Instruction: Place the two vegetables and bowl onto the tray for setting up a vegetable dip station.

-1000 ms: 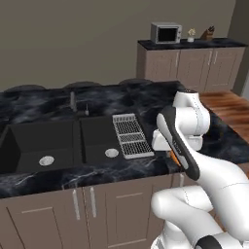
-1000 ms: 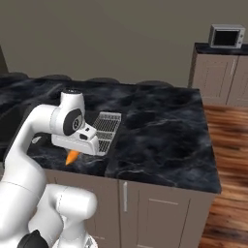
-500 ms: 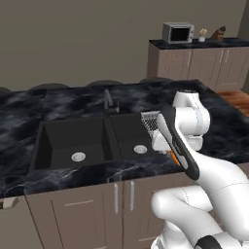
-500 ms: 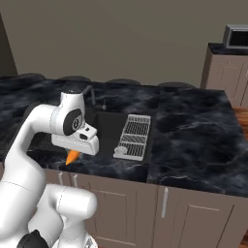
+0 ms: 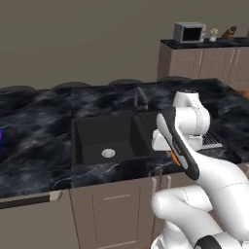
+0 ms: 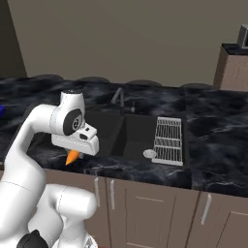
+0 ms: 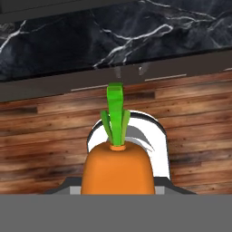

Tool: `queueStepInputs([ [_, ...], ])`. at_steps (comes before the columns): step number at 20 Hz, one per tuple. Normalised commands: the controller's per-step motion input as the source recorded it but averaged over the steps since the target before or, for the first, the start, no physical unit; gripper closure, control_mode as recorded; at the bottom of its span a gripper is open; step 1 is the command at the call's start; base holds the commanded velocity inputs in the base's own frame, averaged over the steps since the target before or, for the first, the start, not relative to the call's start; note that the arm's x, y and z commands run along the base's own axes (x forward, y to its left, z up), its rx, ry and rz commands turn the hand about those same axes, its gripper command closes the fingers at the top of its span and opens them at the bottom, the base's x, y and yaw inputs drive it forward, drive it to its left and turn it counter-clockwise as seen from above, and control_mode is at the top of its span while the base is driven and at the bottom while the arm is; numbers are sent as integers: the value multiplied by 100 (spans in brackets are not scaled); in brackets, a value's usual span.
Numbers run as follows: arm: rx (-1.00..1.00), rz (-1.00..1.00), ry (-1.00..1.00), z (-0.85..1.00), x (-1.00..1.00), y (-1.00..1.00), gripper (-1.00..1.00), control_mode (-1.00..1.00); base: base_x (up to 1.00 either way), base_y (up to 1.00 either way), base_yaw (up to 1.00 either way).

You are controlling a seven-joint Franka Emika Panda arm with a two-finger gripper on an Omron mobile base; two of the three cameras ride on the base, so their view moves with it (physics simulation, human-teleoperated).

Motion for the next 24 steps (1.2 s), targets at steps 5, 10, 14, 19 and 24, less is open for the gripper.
queueStepInputs([
  [5,0,0,0,0,0,0,100,100,0,71,0],
  [10,0,0,0,0,0,0,100,100,0,70,0],
  [14,0,0,0,0,0,0,100,100,0,71,0],
  [19,0,0,0,0,0,0,100,100,0,71,0],
  [24,0,0,0,0,0,0,100,100,0,71,0],
])
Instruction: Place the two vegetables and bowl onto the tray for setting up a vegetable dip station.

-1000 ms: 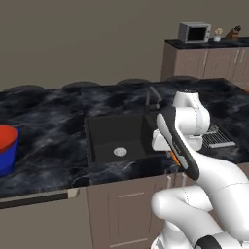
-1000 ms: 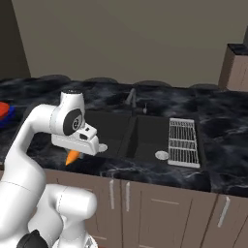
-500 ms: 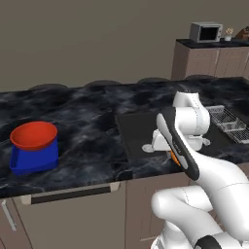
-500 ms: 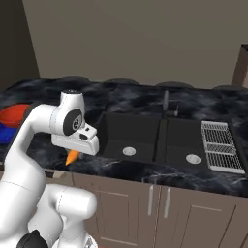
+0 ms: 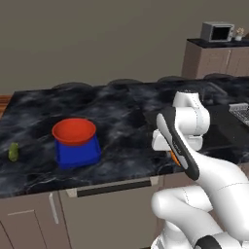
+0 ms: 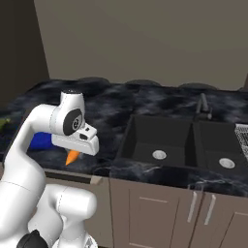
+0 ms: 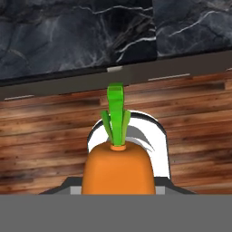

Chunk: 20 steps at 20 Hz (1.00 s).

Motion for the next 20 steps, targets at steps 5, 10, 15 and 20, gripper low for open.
queueStepInputs([
  [5,0,0,0,0,0,0,100,100,3,70,0],
  [10,0,0,0,0,0,0,100,100,5,69,-1],
  [15,0,0,0,0,0,0,100,100,8,68,-1],
  [20,0,0,0,0,0,0,100,100,21,59,-4],
])
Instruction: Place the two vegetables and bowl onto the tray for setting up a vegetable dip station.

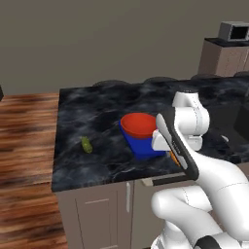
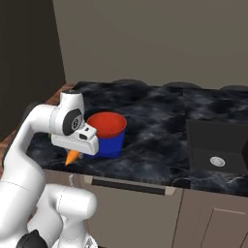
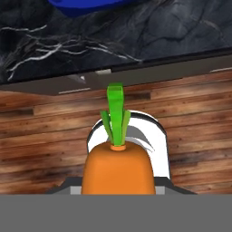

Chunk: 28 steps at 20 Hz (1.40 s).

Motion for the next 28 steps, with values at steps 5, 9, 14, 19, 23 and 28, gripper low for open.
queueStepInputs([
  [5,0,0,0,0,0,0,100,100,50,32,-6],
  [9,0,0,0,0,0,0,100,100,37,25,0],
  [14,0,0,0,0,0,0,100,100,26,18,0],
  [19,0,0,0,0,0,0,100,100,24,19,0],
  [23,0,0,0,0,0,0,100,100,37,23,-1],
  [28,0,0,0,0,0,0,100,100,23,16,0],
])
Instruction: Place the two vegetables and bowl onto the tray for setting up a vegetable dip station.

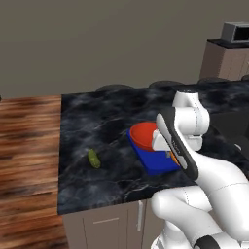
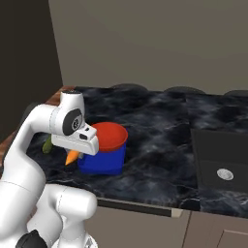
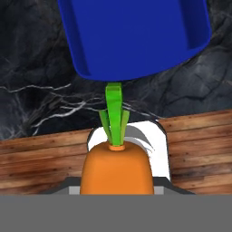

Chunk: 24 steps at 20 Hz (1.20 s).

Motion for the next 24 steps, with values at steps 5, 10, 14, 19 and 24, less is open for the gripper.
queueStepInputs([
  [5,0,0,0,0,0,0,100,100,6,6,-1],
  [10,0,0,0,0,0,0,100,100,11,6,-18],
  [14,0,0,0,0,0,0,100,100,6,10,-22],
  [19,0,0,0,0,0,0,100,100,2,14,-16],
  [24,0,0,0,0,0,0,100,100,7,19,1],
])
